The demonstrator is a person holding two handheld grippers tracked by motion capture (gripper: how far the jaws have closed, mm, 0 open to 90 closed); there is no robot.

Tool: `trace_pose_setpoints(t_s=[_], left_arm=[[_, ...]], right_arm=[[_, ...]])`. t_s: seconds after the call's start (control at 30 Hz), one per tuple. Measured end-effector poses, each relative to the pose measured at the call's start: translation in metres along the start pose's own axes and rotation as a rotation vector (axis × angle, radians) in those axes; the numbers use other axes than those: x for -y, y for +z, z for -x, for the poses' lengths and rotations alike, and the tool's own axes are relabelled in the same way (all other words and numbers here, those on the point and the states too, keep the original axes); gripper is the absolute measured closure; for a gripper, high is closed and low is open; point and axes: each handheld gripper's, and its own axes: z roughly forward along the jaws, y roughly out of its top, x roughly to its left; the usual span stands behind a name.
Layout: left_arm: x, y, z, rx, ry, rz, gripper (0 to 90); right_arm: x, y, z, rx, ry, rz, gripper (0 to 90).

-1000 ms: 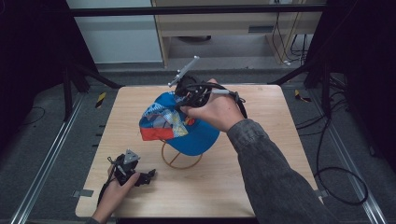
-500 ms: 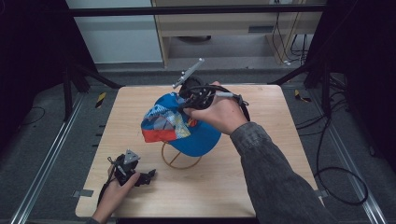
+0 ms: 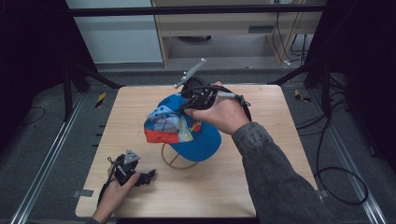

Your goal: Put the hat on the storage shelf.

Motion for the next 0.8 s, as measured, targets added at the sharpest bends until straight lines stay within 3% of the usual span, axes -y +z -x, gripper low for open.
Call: trace_pose_setpoints(t_s=[0.6,0.8], left_arm=[[0.0,0.0,0.0,0.0,0.0,0.0,0.0],[0.0,0.0,0.0,0.0,0.0,0.0,0.0]], right_arm=[[0.0,-0.0039,0.001,0.004,0.005,0.001,77.5],[0.0009,-0.0048,0.0007,0.007,0.007,0.001,71.8]])
